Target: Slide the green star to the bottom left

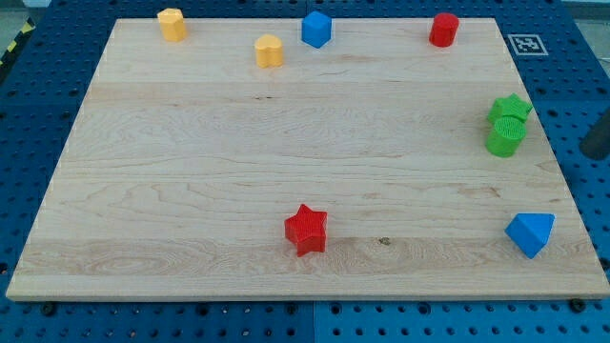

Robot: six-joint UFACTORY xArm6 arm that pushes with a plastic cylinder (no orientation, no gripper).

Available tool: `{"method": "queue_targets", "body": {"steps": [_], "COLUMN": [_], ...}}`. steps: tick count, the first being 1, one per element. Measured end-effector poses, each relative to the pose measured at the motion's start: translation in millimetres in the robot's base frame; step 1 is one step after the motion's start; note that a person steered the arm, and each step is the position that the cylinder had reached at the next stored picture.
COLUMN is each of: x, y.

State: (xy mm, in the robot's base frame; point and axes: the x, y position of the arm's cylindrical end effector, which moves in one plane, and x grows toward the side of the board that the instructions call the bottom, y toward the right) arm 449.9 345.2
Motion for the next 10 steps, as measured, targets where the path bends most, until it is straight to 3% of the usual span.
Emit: {"method": "queue_targets", "body": {"steps": [2, 3, 5, 6, 10], "x": [-34, -63, -73, -90, -51], "y": [-10, -54, -142, -135, -97]}}
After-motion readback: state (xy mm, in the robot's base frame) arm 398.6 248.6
